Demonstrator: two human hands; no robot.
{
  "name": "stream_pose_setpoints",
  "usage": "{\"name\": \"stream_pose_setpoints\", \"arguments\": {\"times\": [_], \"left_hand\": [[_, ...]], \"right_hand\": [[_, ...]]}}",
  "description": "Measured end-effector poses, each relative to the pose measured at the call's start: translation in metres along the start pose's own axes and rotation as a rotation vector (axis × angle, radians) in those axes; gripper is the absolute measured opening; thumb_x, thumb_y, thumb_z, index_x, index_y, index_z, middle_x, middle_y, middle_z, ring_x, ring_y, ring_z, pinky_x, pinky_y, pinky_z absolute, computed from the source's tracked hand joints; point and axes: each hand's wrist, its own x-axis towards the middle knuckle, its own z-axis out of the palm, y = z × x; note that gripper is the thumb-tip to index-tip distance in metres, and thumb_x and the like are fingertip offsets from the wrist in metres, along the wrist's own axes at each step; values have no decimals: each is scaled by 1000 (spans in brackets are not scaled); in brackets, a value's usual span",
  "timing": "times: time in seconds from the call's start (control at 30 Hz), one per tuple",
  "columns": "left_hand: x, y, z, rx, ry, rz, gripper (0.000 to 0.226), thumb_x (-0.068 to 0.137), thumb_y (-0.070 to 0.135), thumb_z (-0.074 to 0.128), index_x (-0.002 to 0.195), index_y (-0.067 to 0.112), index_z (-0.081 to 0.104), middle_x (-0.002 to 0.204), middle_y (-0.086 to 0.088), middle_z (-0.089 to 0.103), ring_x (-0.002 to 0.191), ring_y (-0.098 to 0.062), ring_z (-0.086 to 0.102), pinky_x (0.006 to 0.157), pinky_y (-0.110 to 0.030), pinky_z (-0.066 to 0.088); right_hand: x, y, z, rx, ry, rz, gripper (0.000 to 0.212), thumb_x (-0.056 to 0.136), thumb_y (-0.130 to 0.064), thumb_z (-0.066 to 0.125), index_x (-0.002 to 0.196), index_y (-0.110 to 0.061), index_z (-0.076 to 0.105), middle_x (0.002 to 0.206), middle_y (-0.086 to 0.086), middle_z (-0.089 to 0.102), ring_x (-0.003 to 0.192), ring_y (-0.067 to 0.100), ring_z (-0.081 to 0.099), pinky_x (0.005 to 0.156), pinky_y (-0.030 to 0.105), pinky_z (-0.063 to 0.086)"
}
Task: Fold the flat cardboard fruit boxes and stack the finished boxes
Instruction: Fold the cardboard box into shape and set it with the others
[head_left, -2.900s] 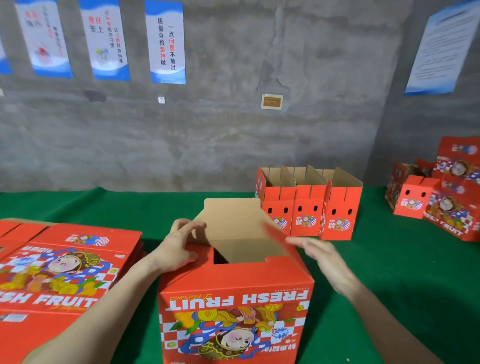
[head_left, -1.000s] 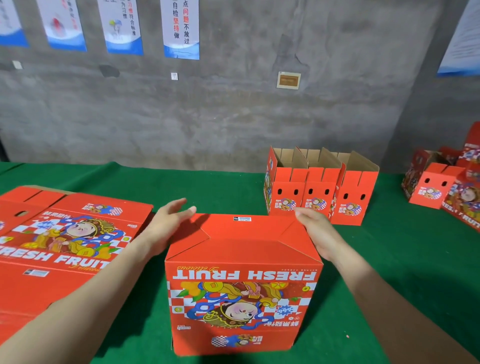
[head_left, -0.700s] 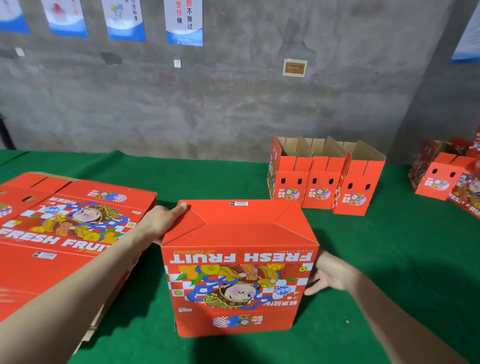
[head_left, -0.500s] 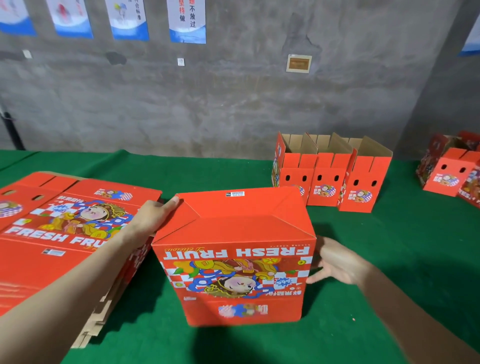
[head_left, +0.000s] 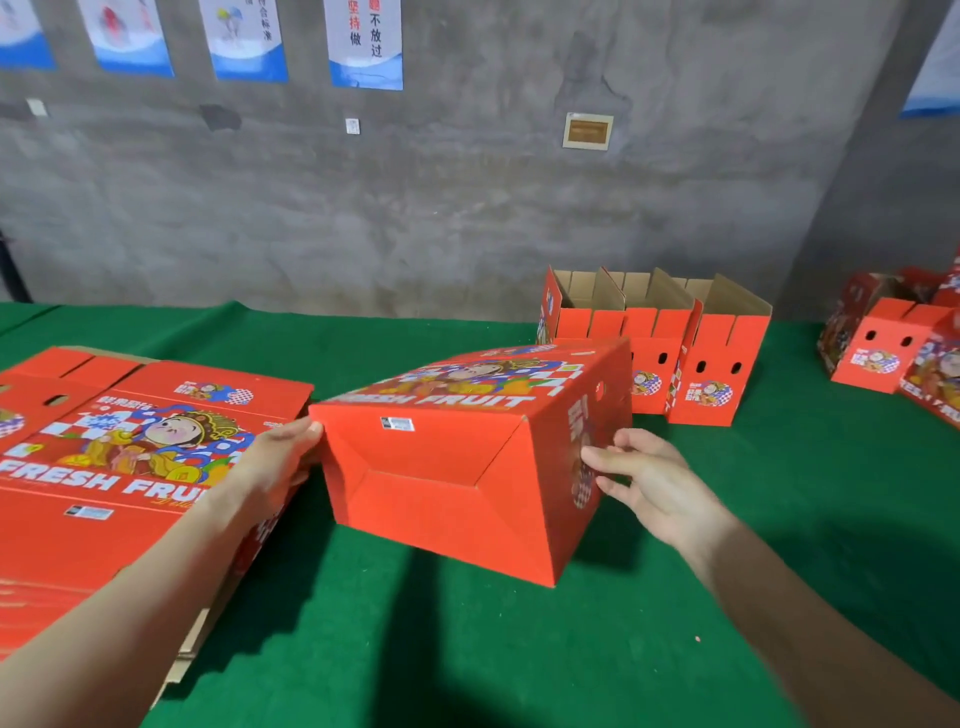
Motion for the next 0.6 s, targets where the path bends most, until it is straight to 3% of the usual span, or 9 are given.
{"name": "stream_pose_setpoints", "arguments": {"times": [0.1,0.17,0.23,0.27,0.33,0.4,0.43,0.53,0.6], "left_hand": [[-5,0,19,-146,78,-202,34,101,42,36,96,15,55,81,-10,51,67,-20,48,63,-31,39],[-5,1,33,-440,11,-327,55,96,55,38,118,7,53,104,-16,55,84,-26,56,69,-40,52],[-9,4,47,-526,-79,-357,73,92,58,43,144,8,31,137,-17,41,109,-32,55,73,-45,53],[-12,6,56,-496,-132,-333,73,90,57,46,144,11,31,139,-12,39,107,-31,59,73,-44,52],[-20,11,75,-389,-287,-252,54,81,57,51,120,20,55,121,-1,55,87,-21,69,71,-39,51],[-27,11,92,-182,-391,-173,40,83,58,47,99,27,66,105,5,69,84,-16,69,72,-35,51],[-30,9,99,-98,-396,-145,41,88,58,42,98,28,67,100,9,72,86,-15,67,73,-34,50],[-39,3,108,-19,-334,-71,46,85,65,36,114,35,55,94,29,64,91,-1,59,78,-37,48],[-45,5,109,22,-283,17,62,73,68,43,130,46,34,100,42,49,92,12,52,81,-36,47]], "right_hand": [[-4,5,12,-138,82,-169,47,73,3,76,73,-17,34,80,5,45,82,20,50,76,32,40],[-5,12,22,-301,181,-318,49,68,-3,82,77,-18,36,86,1,46,84,17,48,73,31,39],[-7,26,32,-518,256,-528,50,64,-12,86,81,-19,39,89,0,45,78,14,44,68,27,36],[-8,36,37,-611,257,-640,50,64,-13,86,82,-18,40,91,0,45,77,13,42,69,24,35],[-6,59,44,-753,179,-785,48,67,-7,82,84,-16,38,97,3,43,84,10,40,78,13,33],[-3,84,46,-833,72,-781,44,72,4,74,86,-15,36,105,4,40,97,14,44,90,10,31],[-1,95,44,-850,48,-752,42,74,8,69,87,-14,35,108,5,38,100,19,47,94,16,34],[1,126,37,-886,14,-648,36,78,11,58,87,-14,35,107,4,38,91,15,47,87,39,46],[-2,141,34,-950,-67,-594,29,80,5,54,90,-16,36,109,-1,35,90,14,47,87,34,44]]}}
